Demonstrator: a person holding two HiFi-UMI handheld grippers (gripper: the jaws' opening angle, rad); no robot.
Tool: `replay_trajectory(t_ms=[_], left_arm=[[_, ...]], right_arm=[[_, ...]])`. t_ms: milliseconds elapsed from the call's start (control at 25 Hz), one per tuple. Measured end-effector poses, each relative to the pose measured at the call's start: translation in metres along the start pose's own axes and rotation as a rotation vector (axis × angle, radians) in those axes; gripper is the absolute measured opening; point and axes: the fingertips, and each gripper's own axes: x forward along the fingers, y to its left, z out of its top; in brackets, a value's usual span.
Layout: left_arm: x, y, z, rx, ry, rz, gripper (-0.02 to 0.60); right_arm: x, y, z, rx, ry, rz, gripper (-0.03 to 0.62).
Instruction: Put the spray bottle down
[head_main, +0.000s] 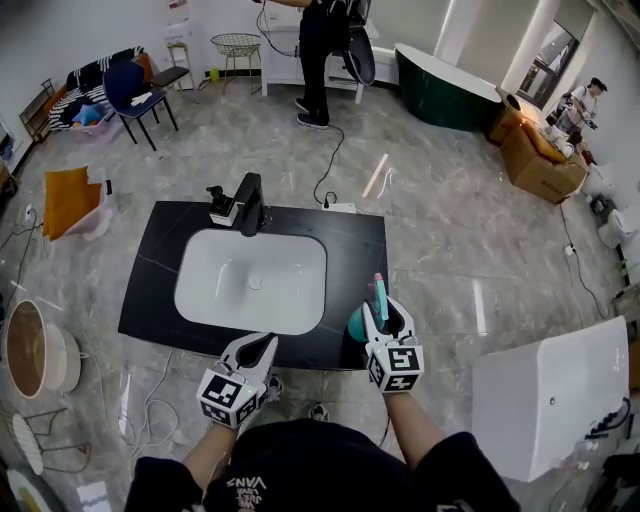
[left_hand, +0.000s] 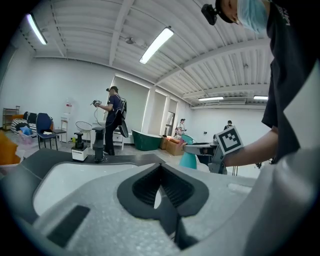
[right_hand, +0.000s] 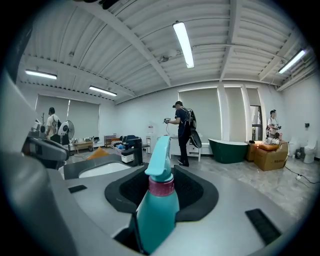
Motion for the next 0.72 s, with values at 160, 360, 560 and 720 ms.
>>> replay_trajectory(t_ms=[160, 360, 560, 720], left_arm=[[0.010, 0.020, 0.005, 0.009, 0.013, -0.016, 0.011], [0.013, 0.044, 0.007, 0.009, 0.020, -0.007, 0.011], [0.010, 0.066, 0.009, 0.009, 0.023, 0.022, 0.011], [0.008, 0.076, 0.005, 0.003, 0.029, 0.038, 0.011]], right_arm=[[0.025, -0.002, 0.001, 0.002, -0.004, -0.023, 0.152], [0.052, -0.004, -0.001, -0.005, 0.007, -0.042, 0.152], [0.071, -0.013, 0.000, 0.001, 0.006, -0.064, 0.152], [0.083, -0.019, 0.002, 0.007, -0.008, -0.082, 0.152]])
